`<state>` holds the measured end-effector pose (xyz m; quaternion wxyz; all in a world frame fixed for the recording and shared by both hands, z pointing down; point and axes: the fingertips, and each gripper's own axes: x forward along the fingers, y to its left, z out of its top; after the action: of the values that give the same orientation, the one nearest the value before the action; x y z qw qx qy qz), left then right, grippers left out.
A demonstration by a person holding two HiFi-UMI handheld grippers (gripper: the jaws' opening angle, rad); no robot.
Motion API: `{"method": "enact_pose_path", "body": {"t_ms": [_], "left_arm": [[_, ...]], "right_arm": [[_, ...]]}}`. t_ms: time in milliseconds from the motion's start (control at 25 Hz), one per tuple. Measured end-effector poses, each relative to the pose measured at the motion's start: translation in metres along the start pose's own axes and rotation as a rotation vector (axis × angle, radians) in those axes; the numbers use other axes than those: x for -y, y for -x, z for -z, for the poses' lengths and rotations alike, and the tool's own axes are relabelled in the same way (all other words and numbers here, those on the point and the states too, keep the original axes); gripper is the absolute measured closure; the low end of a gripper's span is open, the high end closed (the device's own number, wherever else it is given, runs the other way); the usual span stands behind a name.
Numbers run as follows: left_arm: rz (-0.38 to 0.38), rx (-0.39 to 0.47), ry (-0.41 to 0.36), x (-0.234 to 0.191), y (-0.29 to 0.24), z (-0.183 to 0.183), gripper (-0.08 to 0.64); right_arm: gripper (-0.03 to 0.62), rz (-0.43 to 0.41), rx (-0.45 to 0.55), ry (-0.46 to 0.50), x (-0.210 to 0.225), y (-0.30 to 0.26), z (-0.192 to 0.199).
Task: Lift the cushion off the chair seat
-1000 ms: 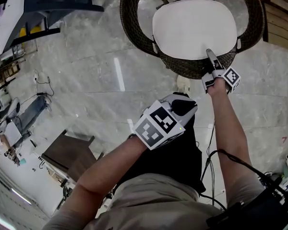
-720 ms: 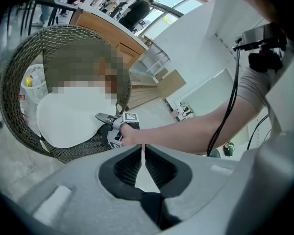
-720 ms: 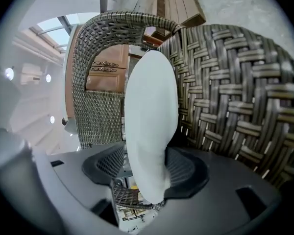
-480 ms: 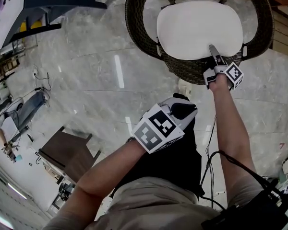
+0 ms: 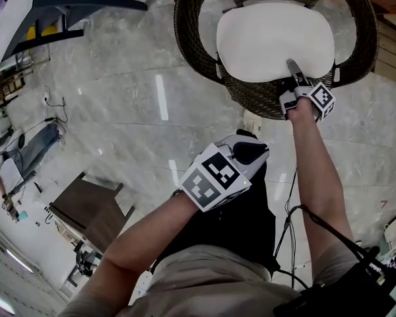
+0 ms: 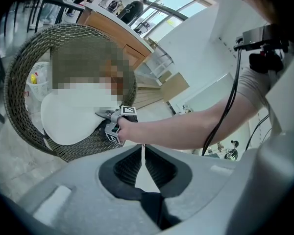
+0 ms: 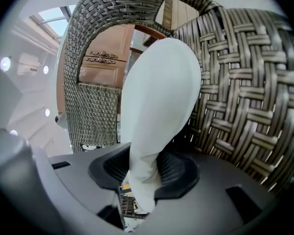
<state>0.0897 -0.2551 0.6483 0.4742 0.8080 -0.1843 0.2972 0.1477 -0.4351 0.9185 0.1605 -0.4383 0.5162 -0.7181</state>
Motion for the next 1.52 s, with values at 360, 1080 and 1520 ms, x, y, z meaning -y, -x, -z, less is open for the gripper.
{"method": "enact_pose_path", "body": {"t_ms": [360,1080,1520], "left_arm": [[-0.016,-0.031,-0.036,0.010,0.002,0.003,0.551],[0.028,0.013,-0.184,0.103,0.076,0.018,0.551],[0.087,0.066,-0.287,0.188,0.139,0.051,0.551]], "right_arm": [[0.482,0.004,0.004,0.011,-0.007,0.017,0.003],[0.500,-0.031,0.052,0.072,-0.074,0.151,0.044],[0.502,-0.087,0.118,0.085,-0.144,0.280,0.099]]}}
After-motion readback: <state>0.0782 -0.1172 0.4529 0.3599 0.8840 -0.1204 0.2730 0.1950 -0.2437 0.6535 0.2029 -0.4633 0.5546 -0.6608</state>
